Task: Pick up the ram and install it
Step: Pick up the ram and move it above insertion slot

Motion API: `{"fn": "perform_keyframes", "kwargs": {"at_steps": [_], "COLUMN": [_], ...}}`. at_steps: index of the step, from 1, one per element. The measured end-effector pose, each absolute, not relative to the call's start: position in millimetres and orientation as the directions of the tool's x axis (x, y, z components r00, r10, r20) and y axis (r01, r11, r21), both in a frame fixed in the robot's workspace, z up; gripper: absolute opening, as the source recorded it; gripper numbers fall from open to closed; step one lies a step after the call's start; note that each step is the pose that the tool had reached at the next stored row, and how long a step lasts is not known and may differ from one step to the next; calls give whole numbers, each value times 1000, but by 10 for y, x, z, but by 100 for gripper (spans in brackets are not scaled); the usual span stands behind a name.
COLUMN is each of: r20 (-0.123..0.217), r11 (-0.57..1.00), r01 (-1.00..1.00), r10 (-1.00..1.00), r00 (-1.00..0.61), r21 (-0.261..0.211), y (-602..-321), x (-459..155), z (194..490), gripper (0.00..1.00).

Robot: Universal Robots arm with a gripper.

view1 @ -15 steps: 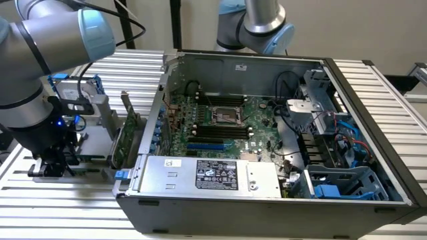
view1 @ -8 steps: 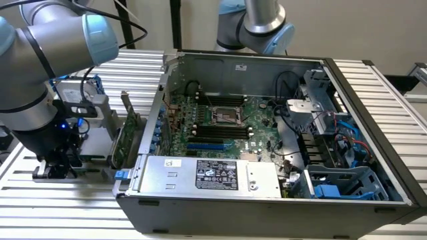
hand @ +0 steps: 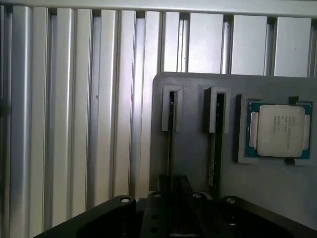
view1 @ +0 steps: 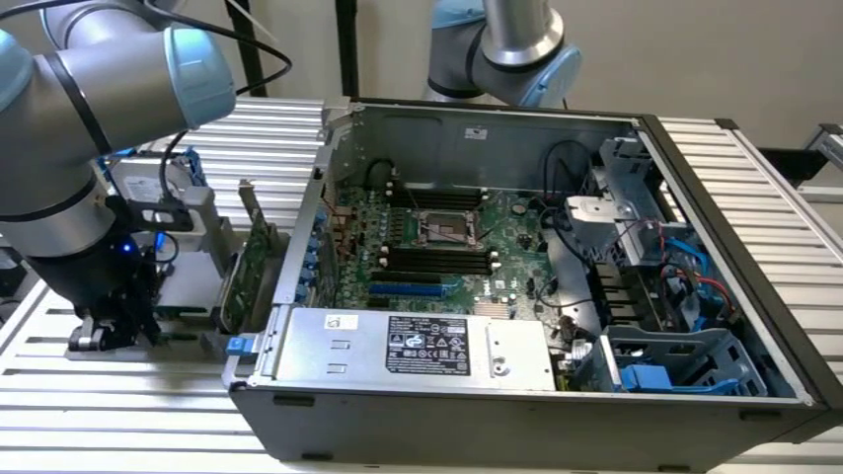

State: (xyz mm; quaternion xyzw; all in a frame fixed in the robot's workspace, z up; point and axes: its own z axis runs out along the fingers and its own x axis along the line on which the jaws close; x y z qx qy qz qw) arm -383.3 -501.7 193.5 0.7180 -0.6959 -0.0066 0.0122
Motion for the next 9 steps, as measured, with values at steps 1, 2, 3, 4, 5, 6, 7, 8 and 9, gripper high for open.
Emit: {"fn": "perform_keyframes", "kwargs": {"at_steps": [1,2,3,4,5,6,7,8,9], "r20": [8,8,7,7,7,8,8,8,8], "r11": [-31,-31,-31,-31,-31,-31,-31,-31,-31], "r01": [-999,-999,-999,-999,-999,-999,-999,-999,-999], "r10": [-999,-999,-999,-999,-999,-999,-999,-999,-999], "r00": [31,31,31,31,31,31,31,31,31], "r21": [27,27,27,27,27,27,27,27,27], "y": [-5017,-5017,-5017,-5017,-5017,-5017,-5017,-5017,-5017], "x": [-3833,-3833,-3833,-3833,-3833,-3833,-3833,-3833,-3833], "z": [1935,1935,1935,1935,1935,1936,1936,1936,1936], "gripper": [0,0,0,0,0,0,0,0,0]}}
